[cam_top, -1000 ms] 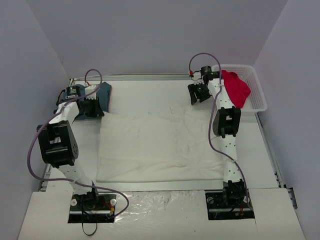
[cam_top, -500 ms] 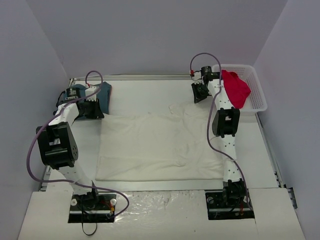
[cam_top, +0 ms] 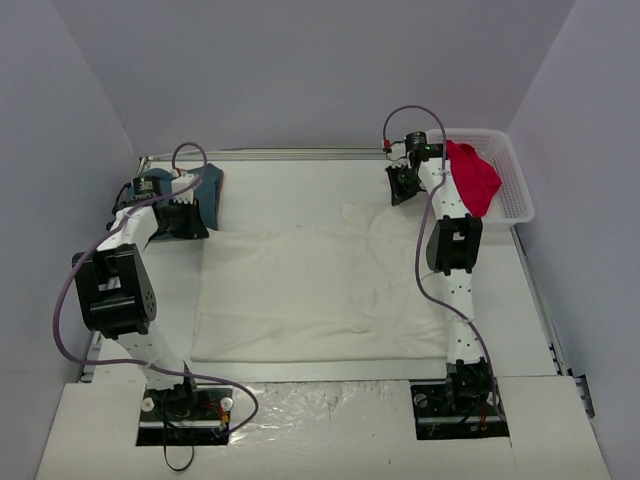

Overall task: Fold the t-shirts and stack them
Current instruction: Grap the side of the flattened tshirt furthest away from the robot with both arms, then fold the other side of the tshirt into a rectangle

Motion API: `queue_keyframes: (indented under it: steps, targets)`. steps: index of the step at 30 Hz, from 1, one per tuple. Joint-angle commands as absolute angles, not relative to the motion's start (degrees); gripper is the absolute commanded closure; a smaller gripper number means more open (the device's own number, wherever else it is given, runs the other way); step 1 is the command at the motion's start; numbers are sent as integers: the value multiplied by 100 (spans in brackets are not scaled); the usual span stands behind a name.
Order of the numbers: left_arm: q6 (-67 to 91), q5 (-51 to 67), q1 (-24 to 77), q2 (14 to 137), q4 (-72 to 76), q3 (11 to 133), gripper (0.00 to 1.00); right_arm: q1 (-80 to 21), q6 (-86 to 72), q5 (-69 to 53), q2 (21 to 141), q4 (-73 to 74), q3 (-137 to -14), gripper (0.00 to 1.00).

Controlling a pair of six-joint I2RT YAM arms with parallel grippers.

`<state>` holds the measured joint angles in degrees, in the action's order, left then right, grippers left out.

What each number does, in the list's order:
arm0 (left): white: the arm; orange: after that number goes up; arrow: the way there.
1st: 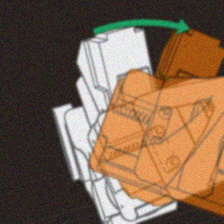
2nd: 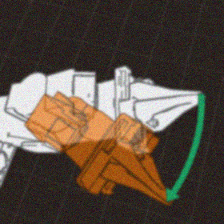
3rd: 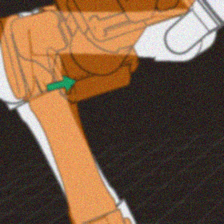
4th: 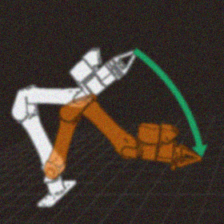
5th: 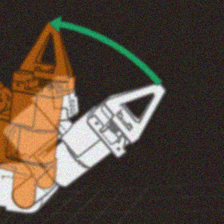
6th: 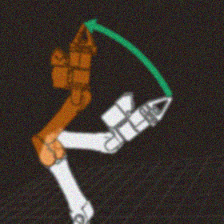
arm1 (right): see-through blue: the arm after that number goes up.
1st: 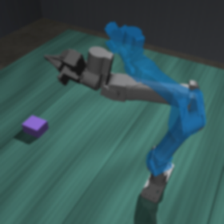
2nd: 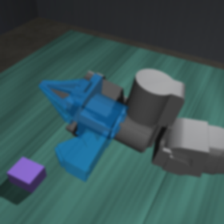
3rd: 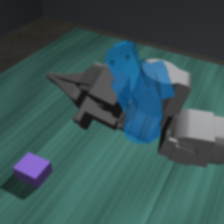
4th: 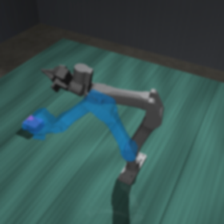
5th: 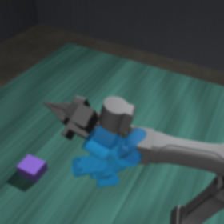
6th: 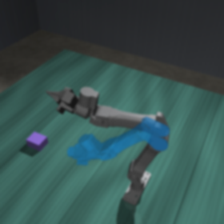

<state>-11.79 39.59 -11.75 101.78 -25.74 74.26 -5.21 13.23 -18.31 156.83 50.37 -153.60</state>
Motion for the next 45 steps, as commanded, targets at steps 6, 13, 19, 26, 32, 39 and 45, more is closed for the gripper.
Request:
queue_keyframes:
  steps: [6,13,19,26,32,39,45]
  targets:
    - [-1643,4359,-1230,9695,-3313,7892,98,-466,1696,-2206,13923,5124,-14101,100]
    - [-1863,4526,-1231,9282,-3524,7664,98,-246,1837,-2540,12816,5106,-13124,100]
    - [-2188,4772,-1257,9062,-3902,7524,98,-114,1951,-2593,12069,5150,-12219,100]
    - [-2680,4922,-1336,8622,-4254,7181,98,-114,2127,-2724,11084,5238,-10901,100]
    - [-3041,5071,-1450,8350,-4377,6804,98,-245,2390,-2839,10319,5484,-10117,100]
    - [-3656,5142,-1599,8183,-4702,6565,98,-474,2830,-2690,9608,5818,-9081,100]
    - [-4367,5212,-1810,8165,-5106,6583,98,-466,3032,-2251,9177,5915,-8526,100]
